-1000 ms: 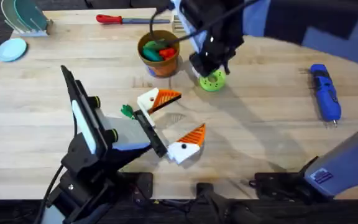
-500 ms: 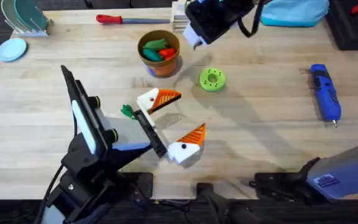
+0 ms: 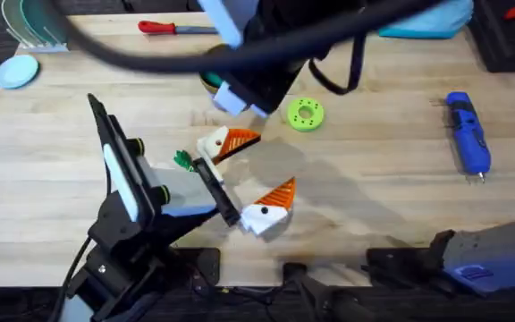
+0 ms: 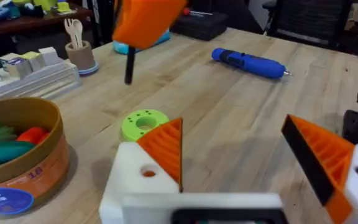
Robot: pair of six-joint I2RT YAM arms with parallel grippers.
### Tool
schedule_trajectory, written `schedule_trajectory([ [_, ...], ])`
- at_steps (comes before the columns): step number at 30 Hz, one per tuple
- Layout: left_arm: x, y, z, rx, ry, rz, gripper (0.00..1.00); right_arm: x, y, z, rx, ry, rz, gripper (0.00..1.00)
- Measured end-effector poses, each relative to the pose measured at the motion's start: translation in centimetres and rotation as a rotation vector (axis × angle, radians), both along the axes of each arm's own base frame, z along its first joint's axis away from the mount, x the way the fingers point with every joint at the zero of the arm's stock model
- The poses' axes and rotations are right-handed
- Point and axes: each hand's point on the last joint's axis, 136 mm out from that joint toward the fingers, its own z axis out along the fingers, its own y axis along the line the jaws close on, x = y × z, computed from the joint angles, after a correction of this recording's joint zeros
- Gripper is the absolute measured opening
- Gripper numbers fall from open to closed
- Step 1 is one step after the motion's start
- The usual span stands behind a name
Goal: Pick up the gripper from the table and insert it into the empty holder that is missing its gripper. Then pick up a screw, insert it into the mounting hole, and use the screwdriver to tighten it. Finally, clean up the table by picking up the vegetable and placing it into the bucket.
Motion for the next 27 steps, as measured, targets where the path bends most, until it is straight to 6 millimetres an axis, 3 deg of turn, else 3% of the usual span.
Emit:
schedule_trajectory([
  [11,0.0,0.0,0.0,0.0,-0.001,0.0,0.993,-2.9,2.0,-0.3,0.012,0.036,0.091,0.006],
  [20,0.0,0.0,0.0,0.0,0.0,0.0,0.993,-3.2,3.1,-2.6,-0.023,0.095,0.11,0.006],
  [27,0.0,0.0,0.0,0.0,0.0,0.0,0.994,-3.2,3.2,-2.9,-0.031,0.098,0.124,0.006],
])
